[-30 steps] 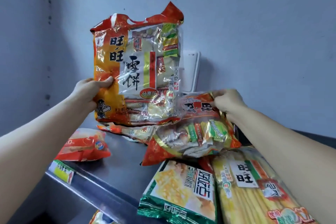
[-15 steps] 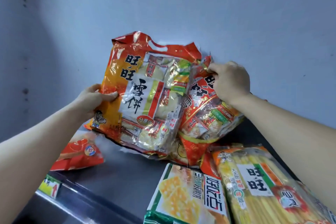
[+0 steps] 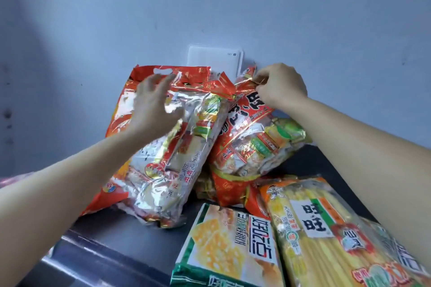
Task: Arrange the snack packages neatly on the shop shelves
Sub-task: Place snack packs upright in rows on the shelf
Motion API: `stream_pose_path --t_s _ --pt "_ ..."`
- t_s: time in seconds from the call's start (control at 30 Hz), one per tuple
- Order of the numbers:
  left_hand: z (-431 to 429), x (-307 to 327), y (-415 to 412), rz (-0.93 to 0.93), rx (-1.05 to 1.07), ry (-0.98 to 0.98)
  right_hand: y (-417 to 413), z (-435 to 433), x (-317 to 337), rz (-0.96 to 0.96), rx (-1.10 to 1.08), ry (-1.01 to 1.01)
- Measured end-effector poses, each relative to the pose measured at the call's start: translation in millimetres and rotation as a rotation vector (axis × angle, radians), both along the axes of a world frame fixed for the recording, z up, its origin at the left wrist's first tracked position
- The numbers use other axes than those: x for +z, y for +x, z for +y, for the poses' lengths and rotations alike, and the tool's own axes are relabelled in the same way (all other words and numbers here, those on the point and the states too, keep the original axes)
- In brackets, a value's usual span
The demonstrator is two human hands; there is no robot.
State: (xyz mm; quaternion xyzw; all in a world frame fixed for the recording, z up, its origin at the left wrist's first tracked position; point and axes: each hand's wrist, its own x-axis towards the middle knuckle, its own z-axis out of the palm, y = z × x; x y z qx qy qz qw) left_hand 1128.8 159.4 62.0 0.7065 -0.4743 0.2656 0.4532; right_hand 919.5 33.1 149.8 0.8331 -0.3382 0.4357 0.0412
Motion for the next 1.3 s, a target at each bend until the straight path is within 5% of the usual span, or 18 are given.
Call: stream_pose_path --t_s 0.1,0.2,0.43,0.57,0.63,0.67,0.83,0.93,1.07,1.17,1.3 --pt "-6 9 -65 -0.257 -0.232 0.077 -4 3 0 -0.035 0.005 0.088" --pt "-17 2 -94 -0.420 -0.175 0.211 -8 3 1 -0.164 0.095 0.285" --pt "-38 -4 -106 -0.448 -0.200 0.122 -28 15 5 -0.304 0.556 0.963" --pt "-42 -6 -109 -0.374 -0.203 0.047 -39 -11 -17 -0.498 0.642 1.127" --pt "-43 -8 -108 -0.320 -0.233 0.004 -42 -37 -44 -0.598 0.401 1.077" --pt "-44 -9 -106 -0.305 -0.252 -0.019 -45 -51 -58 -0.491 0.235 0.992" --pt "-42 -12 -101 -0.273 -0.311 -0.072 -53 -62 -98 0.533 -0.238 0.834" --pt "-39 -11 -101 -0.255 -0.323 -0.062 -47 -53 -101 0.779 -0.304 0.729" --pt "-39 -12 -101 -0.249 -0.329 -0.059 -45 -67 -107 0.667 -0.212 0.780" --pt "-41 -14 -103 -0.245 -0.318 -0.057 -43 -77 -105 0.329 -0.167 0.832" --pt "-45 -12 -109 -0.228 -0.203 -0.125 -54 -72 -68 0.008 -0.115 0.431"
